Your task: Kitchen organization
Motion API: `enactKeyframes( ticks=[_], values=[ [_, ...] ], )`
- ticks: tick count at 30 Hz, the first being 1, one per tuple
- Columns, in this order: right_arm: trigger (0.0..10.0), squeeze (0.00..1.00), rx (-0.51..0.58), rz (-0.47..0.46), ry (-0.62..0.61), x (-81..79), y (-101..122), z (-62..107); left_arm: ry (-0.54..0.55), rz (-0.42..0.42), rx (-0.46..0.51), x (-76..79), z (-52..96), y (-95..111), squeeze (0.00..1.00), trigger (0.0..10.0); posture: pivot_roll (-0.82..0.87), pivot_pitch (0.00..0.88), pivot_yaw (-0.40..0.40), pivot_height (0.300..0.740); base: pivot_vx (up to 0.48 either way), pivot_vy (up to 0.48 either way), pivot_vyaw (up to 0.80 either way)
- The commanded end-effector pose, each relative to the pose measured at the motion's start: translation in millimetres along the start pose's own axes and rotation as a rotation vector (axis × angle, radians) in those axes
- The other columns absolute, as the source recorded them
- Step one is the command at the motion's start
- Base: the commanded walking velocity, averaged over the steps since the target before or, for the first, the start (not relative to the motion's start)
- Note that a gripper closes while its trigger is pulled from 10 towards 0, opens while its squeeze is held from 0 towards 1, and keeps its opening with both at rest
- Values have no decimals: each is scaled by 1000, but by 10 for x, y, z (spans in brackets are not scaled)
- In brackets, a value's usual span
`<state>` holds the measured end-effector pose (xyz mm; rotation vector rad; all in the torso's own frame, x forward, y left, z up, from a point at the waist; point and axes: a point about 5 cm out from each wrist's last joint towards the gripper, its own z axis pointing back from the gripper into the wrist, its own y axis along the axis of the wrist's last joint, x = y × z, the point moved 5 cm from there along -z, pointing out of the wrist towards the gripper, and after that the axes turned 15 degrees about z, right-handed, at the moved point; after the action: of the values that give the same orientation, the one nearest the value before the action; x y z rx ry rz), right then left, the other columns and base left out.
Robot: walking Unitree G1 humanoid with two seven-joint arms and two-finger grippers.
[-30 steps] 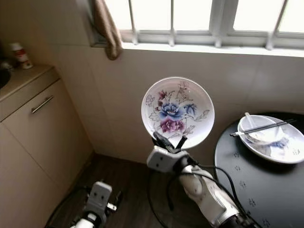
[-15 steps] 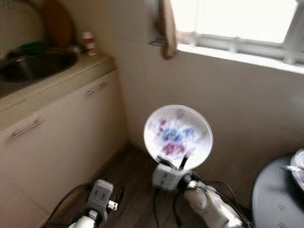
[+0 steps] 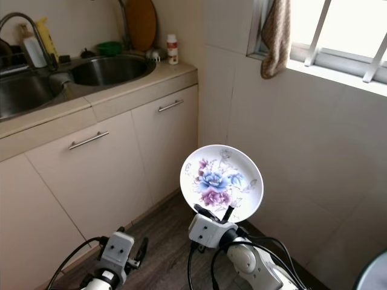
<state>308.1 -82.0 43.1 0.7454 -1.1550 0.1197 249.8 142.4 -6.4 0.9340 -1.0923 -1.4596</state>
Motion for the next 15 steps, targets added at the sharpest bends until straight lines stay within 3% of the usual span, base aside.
enactKeyframes(
  ticks=[1, 8, 15],
  values=[
    [10000, 0, 6, -7, -15, 46, -9, 4, 4, -6, 38, 15, -8, 81, 0, 10000, -25, 0, 5, 740, 0, 0, 0],
    [10000, 0, 5, 17, -5, 12, -29, 10, 11, 8, 62, 4, 3, 122, 0, 10000, -26, 0, 4, 740, 108, 0, 0],
    [10000, 0, 14, -3, -75, 160, 5, -20, 35, -48, 171, -27, 47, 342, 0, 10000, -28, 0, 4, 740, 284, 0, 0]
  ],
)
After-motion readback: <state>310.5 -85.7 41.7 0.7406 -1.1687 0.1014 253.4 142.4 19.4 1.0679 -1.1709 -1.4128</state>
